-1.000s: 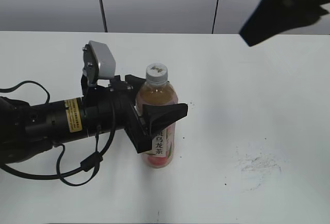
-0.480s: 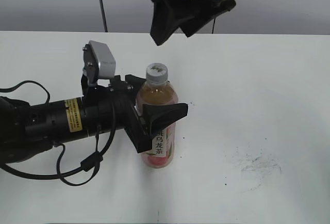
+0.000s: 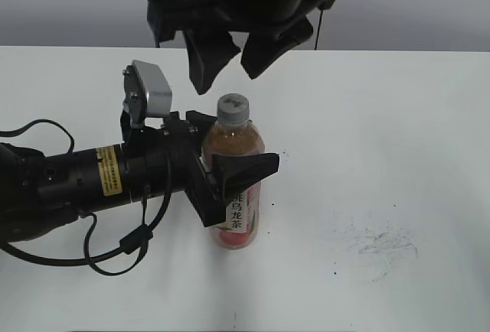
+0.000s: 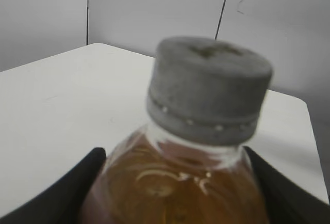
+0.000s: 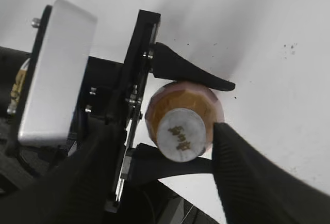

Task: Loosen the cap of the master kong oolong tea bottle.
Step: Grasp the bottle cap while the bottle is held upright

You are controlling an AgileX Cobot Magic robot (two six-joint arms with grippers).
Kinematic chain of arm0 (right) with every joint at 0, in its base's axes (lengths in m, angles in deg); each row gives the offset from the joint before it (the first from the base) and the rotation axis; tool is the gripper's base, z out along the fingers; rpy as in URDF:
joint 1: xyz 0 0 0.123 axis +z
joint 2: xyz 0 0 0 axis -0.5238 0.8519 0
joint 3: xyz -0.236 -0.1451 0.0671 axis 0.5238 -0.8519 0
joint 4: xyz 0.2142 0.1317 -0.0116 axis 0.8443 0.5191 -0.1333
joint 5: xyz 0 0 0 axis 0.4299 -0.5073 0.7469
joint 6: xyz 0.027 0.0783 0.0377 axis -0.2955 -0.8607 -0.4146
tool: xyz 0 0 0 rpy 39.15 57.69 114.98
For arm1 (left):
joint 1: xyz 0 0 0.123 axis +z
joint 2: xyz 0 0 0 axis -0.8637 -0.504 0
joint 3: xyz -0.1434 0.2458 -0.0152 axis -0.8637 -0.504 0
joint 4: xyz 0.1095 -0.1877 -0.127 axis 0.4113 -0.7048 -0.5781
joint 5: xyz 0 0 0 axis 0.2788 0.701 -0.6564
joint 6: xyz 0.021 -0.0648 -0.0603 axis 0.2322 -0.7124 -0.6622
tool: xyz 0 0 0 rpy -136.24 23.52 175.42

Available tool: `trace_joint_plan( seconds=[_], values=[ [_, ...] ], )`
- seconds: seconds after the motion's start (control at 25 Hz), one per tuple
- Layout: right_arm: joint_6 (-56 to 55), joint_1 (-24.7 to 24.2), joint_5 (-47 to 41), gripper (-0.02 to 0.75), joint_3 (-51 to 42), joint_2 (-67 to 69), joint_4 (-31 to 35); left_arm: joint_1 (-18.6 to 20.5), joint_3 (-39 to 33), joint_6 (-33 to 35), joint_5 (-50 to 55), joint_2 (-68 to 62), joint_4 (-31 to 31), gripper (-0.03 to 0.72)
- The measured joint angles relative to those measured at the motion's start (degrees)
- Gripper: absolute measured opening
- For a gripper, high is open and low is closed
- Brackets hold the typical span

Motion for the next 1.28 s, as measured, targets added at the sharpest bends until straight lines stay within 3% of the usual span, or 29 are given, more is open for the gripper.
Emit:
trace_joint_plan(
  seconds=[1.08,1.28],
  values=[
    [-1.7,-0.1,-0.2,0.447,-2.4,3.1,-0.6,0.0,0.0,0.0,0.0,0.0,0.1,0.445],
    [-1.6,-0.1,-0.2,0.342,-2.4,3.4,-0.5,0.0,0.0,0.0,0.0,0.0,0.1,0.445]
  ],
)
